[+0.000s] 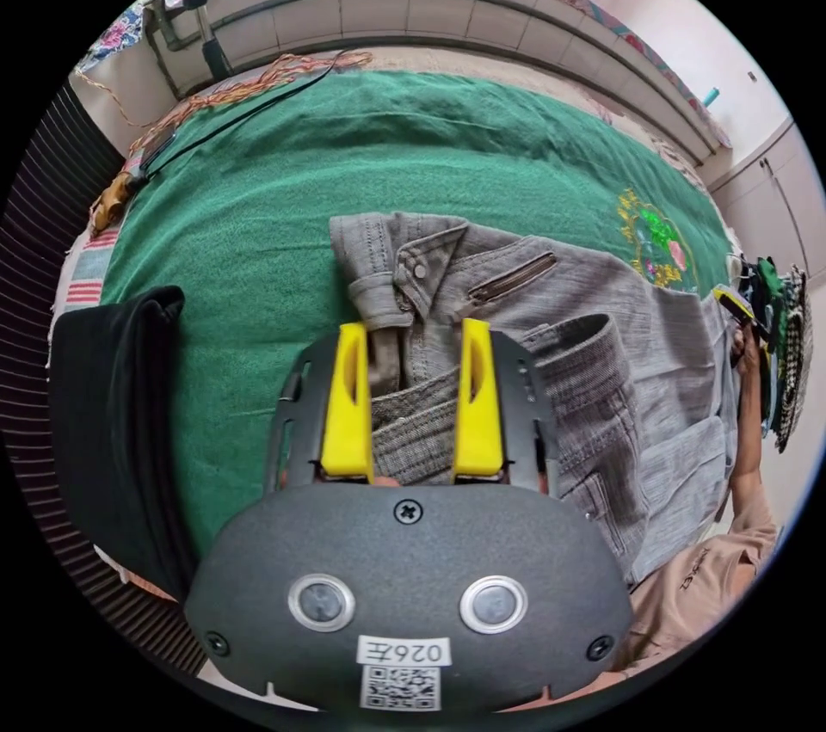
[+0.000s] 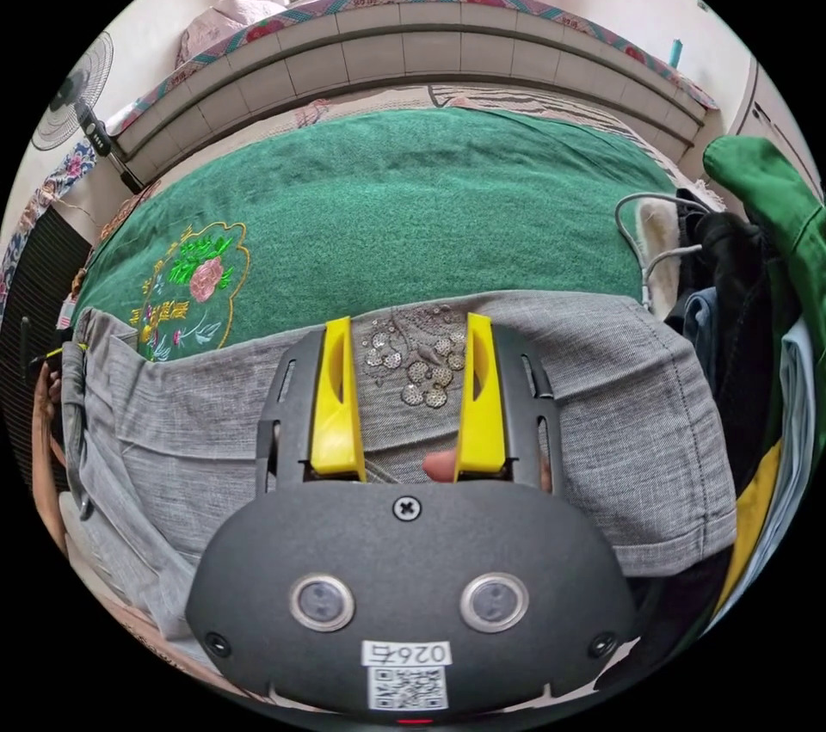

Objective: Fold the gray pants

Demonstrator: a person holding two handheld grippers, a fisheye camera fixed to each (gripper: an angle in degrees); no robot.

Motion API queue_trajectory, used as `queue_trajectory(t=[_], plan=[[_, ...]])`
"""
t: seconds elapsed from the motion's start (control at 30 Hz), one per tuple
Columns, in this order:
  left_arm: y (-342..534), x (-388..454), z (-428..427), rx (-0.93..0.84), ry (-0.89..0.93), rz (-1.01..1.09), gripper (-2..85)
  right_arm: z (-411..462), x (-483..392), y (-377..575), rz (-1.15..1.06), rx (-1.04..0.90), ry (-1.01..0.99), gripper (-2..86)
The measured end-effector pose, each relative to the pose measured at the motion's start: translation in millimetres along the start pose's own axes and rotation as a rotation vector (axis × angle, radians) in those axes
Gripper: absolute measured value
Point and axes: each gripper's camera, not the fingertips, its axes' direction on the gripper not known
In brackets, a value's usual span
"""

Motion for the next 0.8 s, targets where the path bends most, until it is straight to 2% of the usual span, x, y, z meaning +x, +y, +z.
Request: queue_trajectory(t=[0.03, 0.27, 0.47, 0.6, 0.7, 0.8], plan=[[4.4, -2.2, -1.7, 0.020, 0.040, 0.001, 7.0, 2.5, 4.6, 0.5, 0.003, -0.001, -0.009, 12.9], [26.4, -24.7, 19.8, 0.060, 0.113, -0.046, 5.9, 8.1, 0.1, 9.5, -0.093, 0.015, -0.006, -0.1], [35.4, -19.8, 36.8, 0.046, 0.038, -0.029, 8.0, 12.4, 7.0, 17.2, -0.090, 0.015, 0.004, -1.1], [47.5, -23.0, 44.5, 0.066, 0.049, -0.026, 6.3, 12.3, 16.4, 24.0, -0.050, 0.027, -0.024, -1.2], [61.4, -38.3, 33.4, 0.117, 0.129, -0.059, 5.4, -13.6, 18.1, 37.7, -0.018, 0.127, -0.001, -1.2], [87.7, -60.0, -2.1, 0.260, 0.221, -0.107, 5.2, -63.4, 12.0, 62.2, -0.010, 0.312, 0.092, -1.2]])
